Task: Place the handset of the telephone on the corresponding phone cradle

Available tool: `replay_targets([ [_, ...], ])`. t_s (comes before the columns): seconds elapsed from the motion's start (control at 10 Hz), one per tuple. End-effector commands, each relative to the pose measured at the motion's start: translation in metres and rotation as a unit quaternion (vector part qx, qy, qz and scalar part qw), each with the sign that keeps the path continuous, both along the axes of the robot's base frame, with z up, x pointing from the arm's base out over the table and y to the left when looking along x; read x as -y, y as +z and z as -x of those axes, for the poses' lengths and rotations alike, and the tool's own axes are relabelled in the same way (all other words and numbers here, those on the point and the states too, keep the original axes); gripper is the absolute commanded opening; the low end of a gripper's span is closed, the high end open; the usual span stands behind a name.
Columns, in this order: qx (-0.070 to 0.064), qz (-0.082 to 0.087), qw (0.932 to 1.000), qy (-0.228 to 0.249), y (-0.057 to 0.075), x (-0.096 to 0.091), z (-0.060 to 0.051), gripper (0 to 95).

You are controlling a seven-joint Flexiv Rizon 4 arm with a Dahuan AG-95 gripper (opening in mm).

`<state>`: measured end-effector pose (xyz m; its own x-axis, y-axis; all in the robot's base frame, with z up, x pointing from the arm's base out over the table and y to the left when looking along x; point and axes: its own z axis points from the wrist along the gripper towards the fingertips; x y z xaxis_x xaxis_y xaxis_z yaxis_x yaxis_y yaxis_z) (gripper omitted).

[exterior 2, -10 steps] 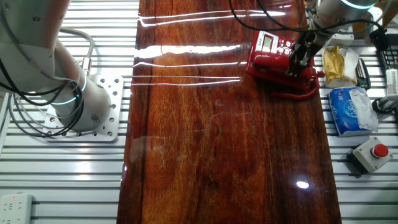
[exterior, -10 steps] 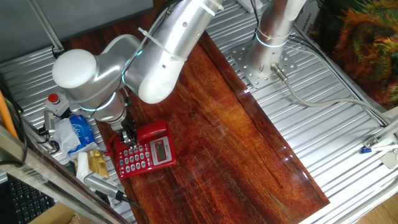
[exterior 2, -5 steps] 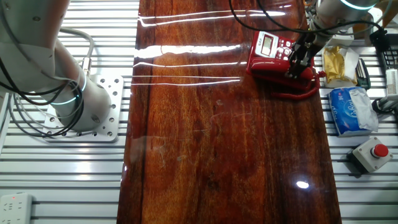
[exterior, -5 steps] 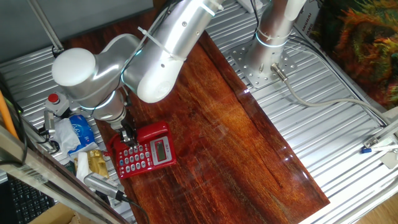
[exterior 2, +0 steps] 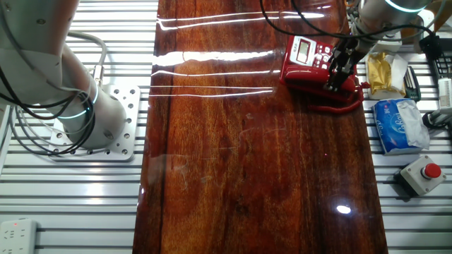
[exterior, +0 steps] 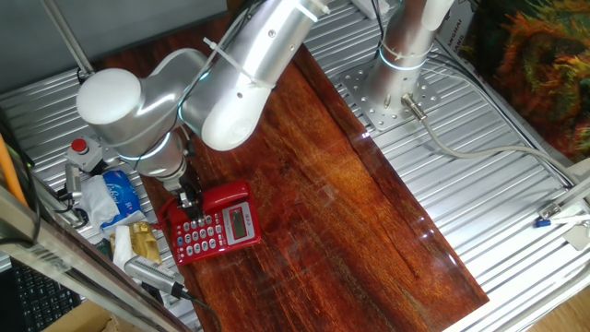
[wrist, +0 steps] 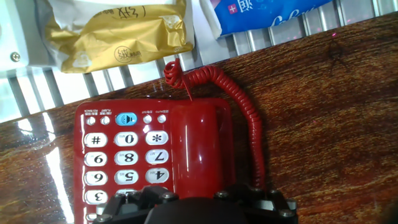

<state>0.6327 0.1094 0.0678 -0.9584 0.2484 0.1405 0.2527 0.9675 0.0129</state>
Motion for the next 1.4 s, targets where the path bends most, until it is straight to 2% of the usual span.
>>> replay_targets([
  [0.1,0.000,-0.003,1.0000,0.000,0.000,0.000,0.000,76.0],
  [0.3,-0.001,-0.002,1.0000,0.000,-0.002,0.001,-0.001,76.0],
  [0.7,-0.003,0.011,0.9999,0.000,-0.008,0.007,-0.002,76.0],
  [1.3,-0.003,0.011,0.9999,0.000,-0.007,0.017,0.004,76.0],
  [1.4,0.001,0.009,1.0000,0.000,-0.007,0.017,0.004,76.0],
])
